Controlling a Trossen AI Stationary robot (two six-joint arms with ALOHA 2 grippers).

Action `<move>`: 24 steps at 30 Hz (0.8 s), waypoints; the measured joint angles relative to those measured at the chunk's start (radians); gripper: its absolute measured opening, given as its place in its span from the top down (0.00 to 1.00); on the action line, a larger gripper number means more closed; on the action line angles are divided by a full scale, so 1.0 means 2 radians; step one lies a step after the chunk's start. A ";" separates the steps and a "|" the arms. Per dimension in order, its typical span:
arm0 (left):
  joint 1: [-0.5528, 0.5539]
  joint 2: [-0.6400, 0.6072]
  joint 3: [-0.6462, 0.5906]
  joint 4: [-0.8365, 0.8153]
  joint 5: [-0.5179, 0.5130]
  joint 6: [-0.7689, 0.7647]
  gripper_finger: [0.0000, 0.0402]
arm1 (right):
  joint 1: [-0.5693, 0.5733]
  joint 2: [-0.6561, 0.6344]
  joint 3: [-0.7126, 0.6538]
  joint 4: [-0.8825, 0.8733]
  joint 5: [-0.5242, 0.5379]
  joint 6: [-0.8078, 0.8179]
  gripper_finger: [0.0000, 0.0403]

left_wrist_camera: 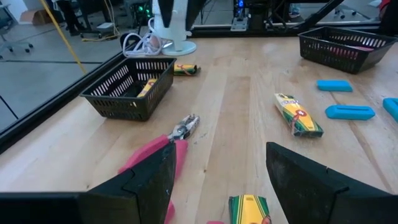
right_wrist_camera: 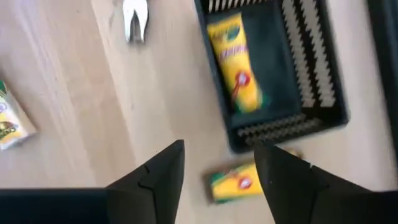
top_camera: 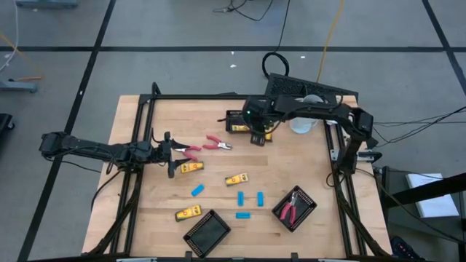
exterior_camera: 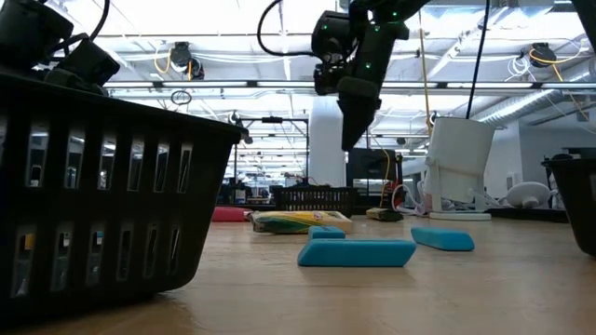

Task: Pick & Place School Supplies
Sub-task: Put the yellow crayon box into the top black bin

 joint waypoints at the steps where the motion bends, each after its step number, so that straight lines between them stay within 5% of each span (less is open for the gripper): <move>1: 0.000 0.000 0.000 0.000 0.002 0.000 0.38 | 0.001 0.001 0.000 -0.016 0.000 0.014 0.51; 12: 0.000 0.000 0.000 0.000 0.003 -0.001 0.38 | -0.013 0.001 -0.069 -0.003 0.001 0.111 0.44; 24: 0.000 0.000 0.000 0.000 0.003 -0.004 0.38 | -0.081 0.001 -0.099 0.055 -0.016 0.128 0.44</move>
